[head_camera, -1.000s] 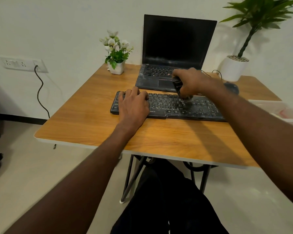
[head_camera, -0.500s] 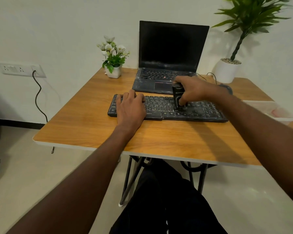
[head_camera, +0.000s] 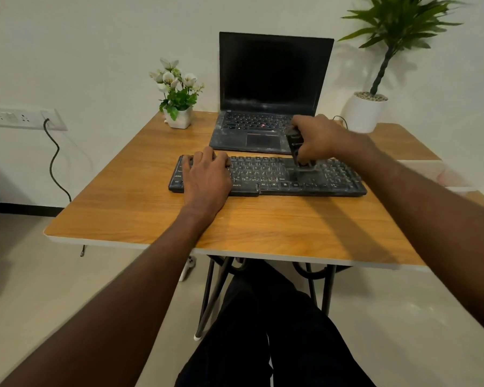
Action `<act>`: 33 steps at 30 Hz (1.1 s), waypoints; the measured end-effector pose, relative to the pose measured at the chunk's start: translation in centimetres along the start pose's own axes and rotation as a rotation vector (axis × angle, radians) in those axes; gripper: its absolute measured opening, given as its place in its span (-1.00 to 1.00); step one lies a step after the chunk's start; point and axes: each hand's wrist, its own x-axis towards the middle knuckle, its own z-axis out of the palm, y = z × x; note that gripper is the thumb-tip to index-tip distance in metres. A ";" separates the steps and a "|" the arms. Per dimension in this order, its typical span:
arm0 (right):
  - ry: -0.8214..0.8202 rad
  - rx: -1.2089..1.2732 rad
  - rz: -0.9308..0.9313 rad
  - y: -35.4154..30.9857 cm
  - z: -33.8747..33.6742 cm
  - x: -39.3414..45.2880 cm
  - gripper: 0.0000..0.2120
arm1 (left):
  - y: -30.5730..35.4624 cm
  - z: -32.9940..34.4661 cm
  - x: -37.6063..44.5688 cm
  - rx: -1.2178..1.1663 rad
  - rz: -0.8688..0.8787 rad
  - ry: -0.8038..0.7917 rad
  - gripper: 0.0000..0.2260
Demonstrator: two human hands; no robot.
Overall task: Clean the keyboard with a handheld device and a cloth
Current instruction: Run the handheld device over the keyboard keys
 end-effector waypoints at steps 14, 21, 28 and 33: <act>0.216 0.185 0.020 1.5 1.7 -3.1 -0.39 | -0.1 -0.2 -0.1 0.011 0.012 0.002 -0.76; 0.037 0.284 0.068 1.4 0.6 -2.4 -0.45 | 5.1 -0.4 -0.8 -0.138 0.158 0.011 -0.71; 0.148 0.297 0.034 1.4 3.0 -1.4 -0.38 | 9.7 2.3 -0.6 -0.099 0.141 -0.083 -0.69; 0.282 0.157 0.040 2.8 2.2 -1.7 -0.39 | 9.8 2.4 -0.7 -0.016 0.167 -0.069 -0.70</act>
